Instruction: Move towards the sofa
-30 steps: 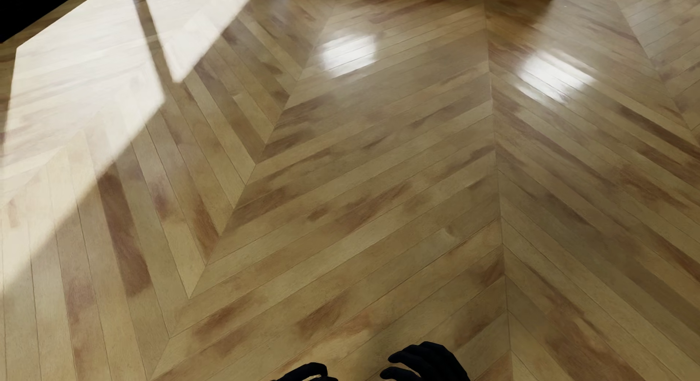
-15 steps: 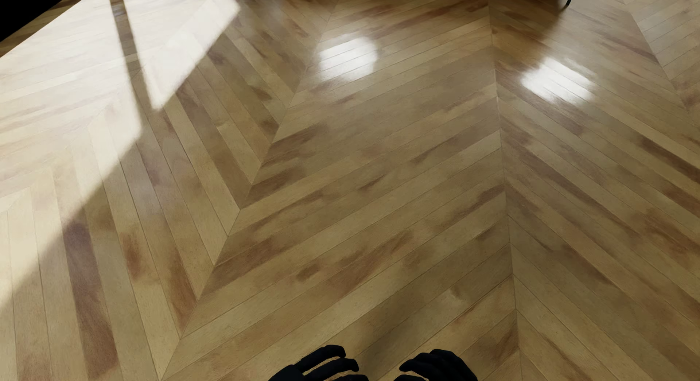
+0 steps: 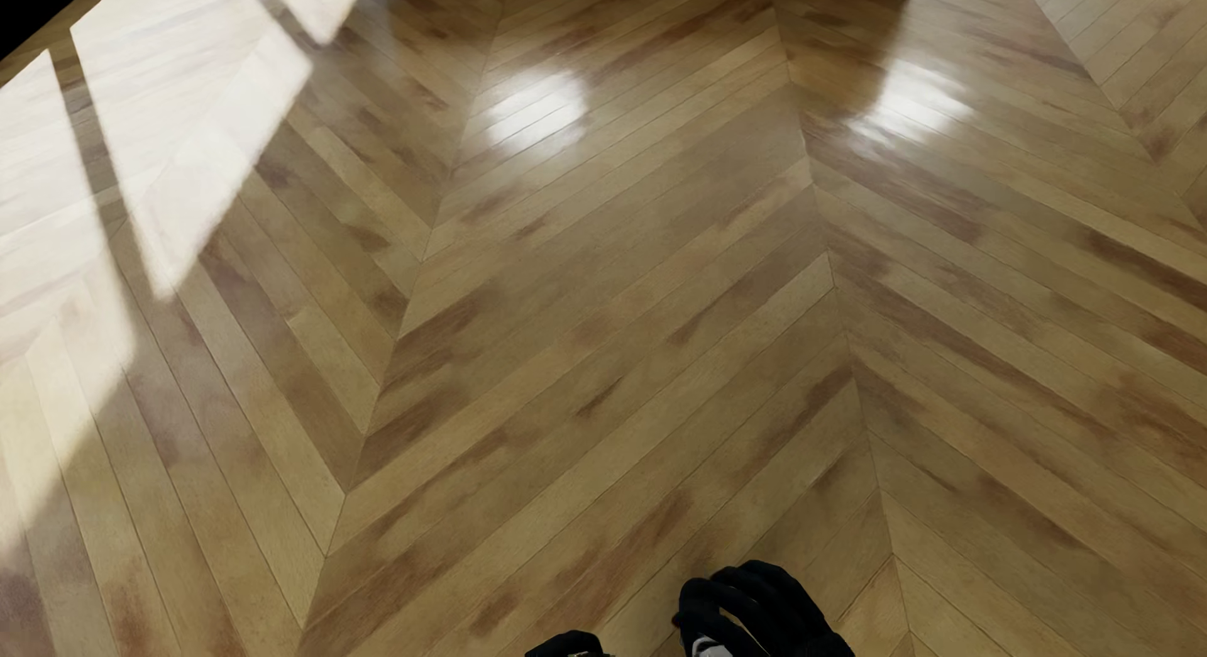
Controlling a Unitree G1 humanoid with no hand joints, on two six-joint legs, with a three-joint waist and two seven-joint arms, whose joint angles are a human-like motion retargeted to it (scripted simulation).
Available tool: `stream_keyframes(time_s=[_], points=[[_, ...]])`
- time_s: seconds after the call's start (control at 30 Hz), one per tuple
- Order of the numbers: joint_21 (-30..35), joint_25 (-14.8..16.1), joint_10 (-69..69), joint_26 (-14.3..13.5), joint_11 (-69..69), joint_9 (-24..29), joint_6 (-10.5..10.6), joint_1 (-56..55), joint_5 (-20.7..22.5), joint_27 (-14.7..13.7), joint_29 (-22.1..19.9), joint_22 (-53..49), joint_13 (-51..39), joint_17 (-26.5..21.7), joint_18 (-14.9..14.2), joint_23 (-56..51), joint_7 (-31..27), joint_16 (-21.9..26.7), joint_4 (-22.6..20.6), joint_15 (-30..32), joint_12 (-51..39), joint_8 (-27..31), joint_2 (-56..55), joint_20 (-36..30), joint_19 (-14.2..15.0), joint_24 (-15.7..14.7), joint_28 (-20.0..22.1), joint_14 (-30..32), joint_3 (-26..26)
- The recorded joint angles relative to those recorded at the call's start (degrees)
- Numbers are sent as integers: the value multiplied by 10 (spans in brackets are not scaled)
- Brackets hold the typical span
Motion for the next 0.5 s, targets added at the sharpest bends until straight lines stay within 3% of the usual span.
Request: stream_keyframes(time_s=[0.07,0.13,0.2,0.3,0.33,0.37,0.43,0.5], points=[[-10,12,12,-1,77,-7,21,34,21,-17,-1,7,-4,15,2,-33,3,-7,18,-17,8,-5,-2,23,-34,11,15,23,-3],[-20,24,38,-1,77,-16,47,41,37,-19,-1,25,1,18,11,-45,1,-20,43,-53,3,-24,33,34,-47,42,43,113,-4],[-33,14,118,-5,50,-23,70,3,42,-18,-1,44,9,28,15,-31,-6,-12,72,-72,-13,-52,75,0,-56,25,44,221,-7],[-36,3,344,-5,69,-21,97,-108,60,-26,0,28,20,49,-36,-16,7,35,163,-125,-49,-101,114,-63,-72,7,20,351,-10],[-32,9,416,-2,78,-19,106,-150,72,-30,-1,15,20,51,-40,-18,-9,44,181,-144,-63,-115,130,-76,-77,7,14,346,-8],[-30,18,470,4,87,-16,114,-191,84,-34,-1,5,20,54,-64,-22,-39,50,171,-163,-71,-127,146,-81,-82,11,17,309,-6],[-5,42,507,11,94,-12,121,-257,100,-19,-1,8,2,48,-77,-22,-65,49,159,-194,-75,-149,185,-76,-89,19,37,237,-4],[10,37,461,22,90,-10,120,-308,111,-18,-1,-1,6,37,-38,-1,-58,53,155,-215,-54,-161,228,-55,-93,29,37,145,0]])
